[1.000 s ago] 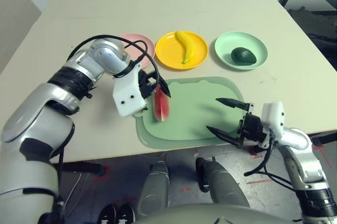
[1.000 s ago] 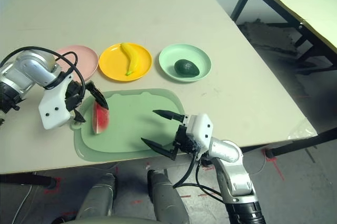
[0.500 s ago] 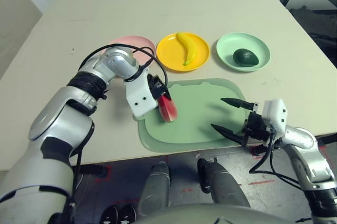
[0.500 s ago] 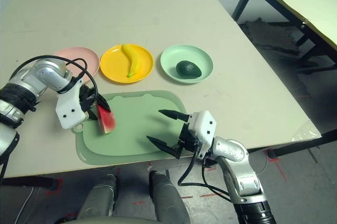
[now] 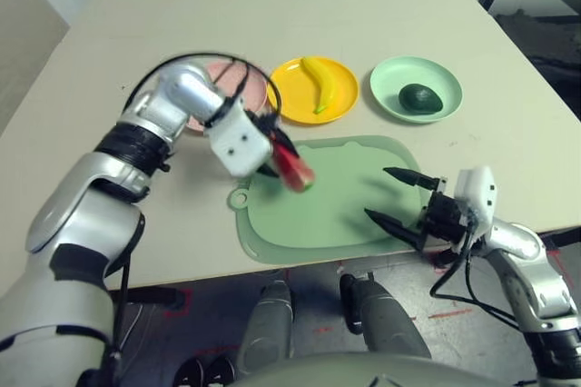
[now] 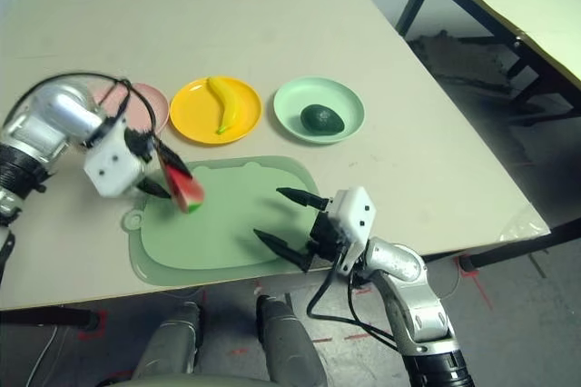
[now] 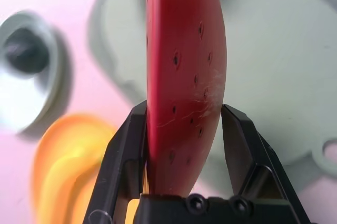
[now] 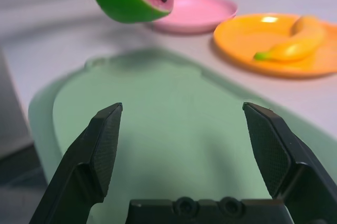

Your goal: Place the fruits into color-matched plates.

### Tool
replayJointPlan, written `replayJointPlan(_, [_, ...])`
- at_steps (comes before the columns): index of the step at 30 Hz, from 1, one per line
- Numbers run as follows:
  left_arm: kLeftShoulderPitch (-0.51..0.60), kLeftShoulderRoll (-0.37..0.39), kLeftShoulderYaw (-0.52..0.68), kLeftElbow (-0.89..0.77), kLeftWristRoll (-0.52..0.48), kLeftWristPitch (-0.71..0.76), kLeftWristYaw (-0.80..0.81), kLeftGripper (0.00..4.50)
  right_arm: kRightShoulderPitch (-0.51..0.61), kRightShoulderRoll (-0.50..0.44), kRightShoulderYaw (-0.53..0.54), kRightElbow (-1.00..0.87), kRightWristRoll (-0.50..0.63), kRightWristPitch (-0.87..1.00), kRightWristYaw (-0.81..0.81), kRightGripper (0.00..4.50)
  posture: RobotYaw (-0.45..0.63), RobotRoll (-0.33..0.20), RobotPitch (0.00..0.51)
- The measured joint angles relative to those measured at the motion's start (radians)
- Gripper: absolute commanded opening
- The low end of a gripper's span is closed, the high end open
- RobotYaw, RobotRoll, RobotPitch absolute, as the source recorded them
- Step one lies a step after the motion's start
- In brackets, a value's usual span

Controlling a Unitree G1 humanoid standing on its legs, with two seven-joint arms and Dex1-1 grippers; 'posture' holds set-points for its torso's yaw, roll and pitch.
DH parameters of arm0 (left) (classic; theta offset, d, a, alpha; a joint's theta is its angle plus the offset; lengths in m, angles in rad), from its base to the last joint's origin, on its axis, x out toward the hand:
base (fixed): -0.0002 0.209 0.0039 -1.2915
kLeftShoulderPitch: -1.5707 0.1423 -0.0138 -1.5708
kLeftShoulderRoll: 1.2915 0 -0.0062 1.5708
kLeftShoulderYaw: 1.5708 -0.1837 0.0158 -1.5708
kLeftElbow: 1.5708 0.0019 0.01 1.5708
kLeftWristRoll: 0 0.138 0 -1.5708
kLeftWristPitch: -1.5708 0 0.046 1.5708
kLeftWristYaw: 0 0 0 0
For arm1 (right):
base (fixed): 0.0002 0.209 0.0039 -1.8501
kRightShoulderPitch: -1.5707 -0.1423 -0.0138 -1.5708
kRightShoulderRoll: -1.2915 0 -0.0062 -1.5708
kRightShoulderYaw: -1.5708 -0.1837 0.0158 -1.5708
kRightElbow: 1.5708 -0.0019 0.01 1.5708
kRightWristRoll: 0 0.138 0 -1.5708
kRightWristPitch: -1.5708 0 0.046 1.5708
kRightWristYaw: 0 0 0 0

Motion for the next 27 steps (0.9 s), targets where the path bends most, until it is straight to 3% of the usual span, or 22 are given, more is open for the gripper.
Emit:
replayJointPlan(4, [-0.039,0.044,0.058,0.134,0.093,-0.02,0.003,2.2,0.029,0.021,0.001,-0.083,0.019,0.063,-0.076,4.5,-0.06,0.0,0.195])
replayJointPlan(7, [-0.07,0.065,0.071,0.303,0.241,-0.071,0.075,2.2,0.079,0.026,0.009,-0.128,0.028,0.09,-0.101,4.5,-0.04,0.0,0.199])
replayJointPlan(10, [-0.152,0.076,0.071,0.474,0.41,-0.095,0.235,2.2,0.097,0.034,0.013,-0.143,0.032,0.109,-0.121,4.5,-0.04,0.0,0.201])
replayJointPlan(16, [-0.26,0.045,0.041,0.648,0.659,-0.064,0.561,2.2,0.082,0.006,-0.019,-0.137,0.06,0.123,-0.122,4.5,-0.06,0.0,0.211])
replayJointPlan(22, [-0.246,-0.02,0.012,0.723,0.791,-0.017,0.735,2.2,0.088,-0.022,-0.042,-0.136,0.071,0.123,-0.112,4.5,-0.1,0.0,0.224])
replayJointPlan(27, [-0.2,-0.069,0.021,0.741,0.809,0.002,0.76,2.2,0.117,-0.022,-0.044,-0.145,0.072,0.125,-0.126,4.5,-0.12,0.0,0.234])
